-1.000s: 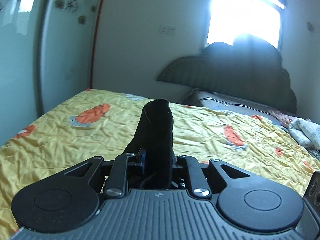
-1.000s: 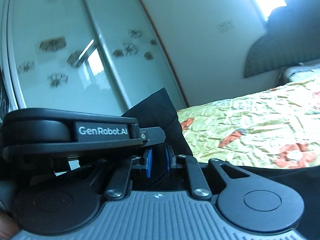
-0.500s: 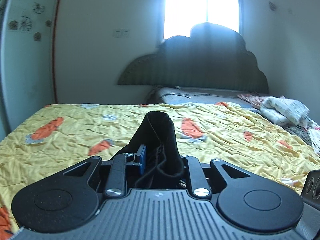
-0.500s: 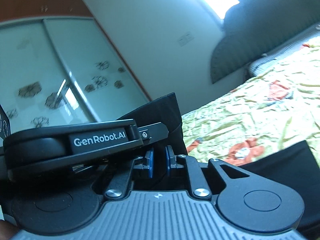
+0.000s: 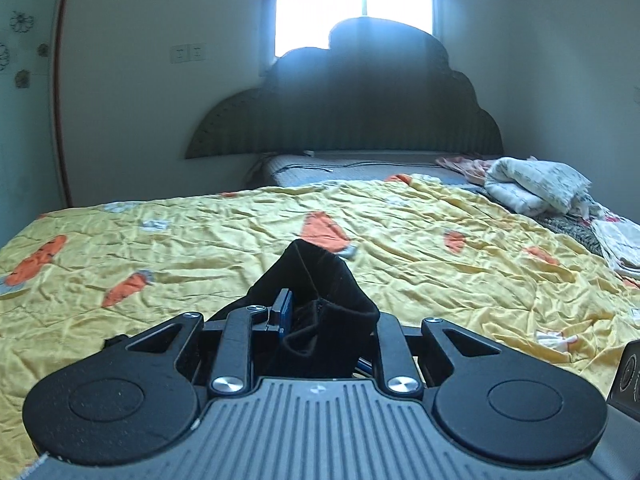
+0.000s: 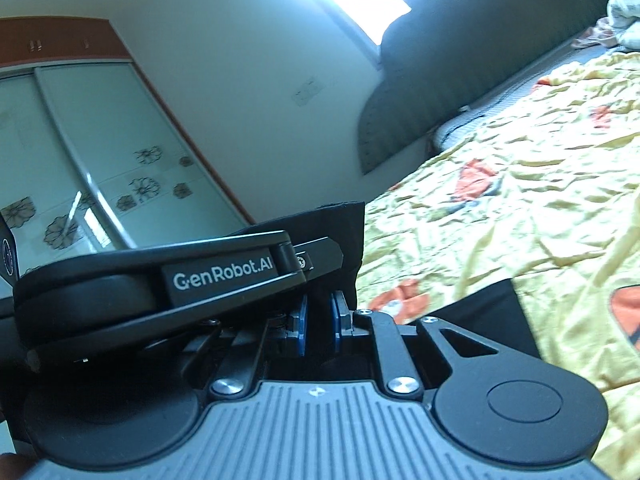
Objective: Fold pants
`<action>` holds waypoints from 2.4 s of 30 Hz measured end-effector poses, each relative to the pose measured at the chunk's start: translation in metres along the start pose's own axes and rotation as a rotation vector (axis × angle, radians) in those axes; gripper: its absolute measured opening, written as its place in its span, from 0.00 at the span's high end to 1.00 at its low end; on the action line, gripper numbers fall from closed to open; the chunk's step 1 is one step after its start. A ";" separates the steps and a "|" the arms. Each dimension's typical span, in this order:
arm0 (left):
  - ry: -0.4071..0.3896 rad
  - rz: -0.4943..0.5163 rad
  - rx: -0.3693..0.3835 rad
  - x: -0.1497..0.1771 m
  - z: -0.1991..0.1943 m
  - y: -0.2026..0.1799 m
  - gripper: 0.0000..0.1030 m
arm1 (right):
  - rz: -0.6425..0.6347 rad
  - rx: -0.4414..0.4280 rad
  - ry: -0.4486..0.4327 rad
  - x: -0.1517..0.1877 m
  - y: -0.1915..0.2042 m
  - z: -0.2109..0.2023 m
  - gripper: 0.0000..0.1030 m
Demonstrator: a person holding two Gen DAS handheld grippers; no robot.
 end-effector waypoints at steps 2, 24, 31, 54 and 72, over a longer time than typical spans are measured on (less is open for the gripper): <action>0.011 0.003 0.014 0.003 0.009 -0.008 0.80 | 0.016 0.014 0.000 -0.002 -0.011 -0.001 0.86; 0.239 -0.114 0.250 0.032 0.072 -0.042 0.53 | 0.064 0.261 0.132 0.019 -0.089 -0.009 0.71; 0.140 -0.151 0.287 -0.007 0.040 0.003 0.30 | -0.043 0.482 0.062 0.006 -0.106 -0.049 0.69; 0.348 -0.241 -0.240 0.069 0.100 0.190 0.29 | 0.023 0.190 0.194 0.036 -0.051 -0.055 0.50; 0.312 -0.274 -0.232 0.071 0.083 0.184 0.29 | 0.092 0.237 0.200 0.036 -0.059 -0.039 0.88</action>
Point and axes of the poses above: each gripper's, at about its wrist camera, not at the fingertips, and z roughly the way its jaws point, y to its left, x to its underside, the point moved 6 cm from there along z, roughly the way its jaws point, and after that the axes turned 4 degrees about x, right-handed, at the moved point
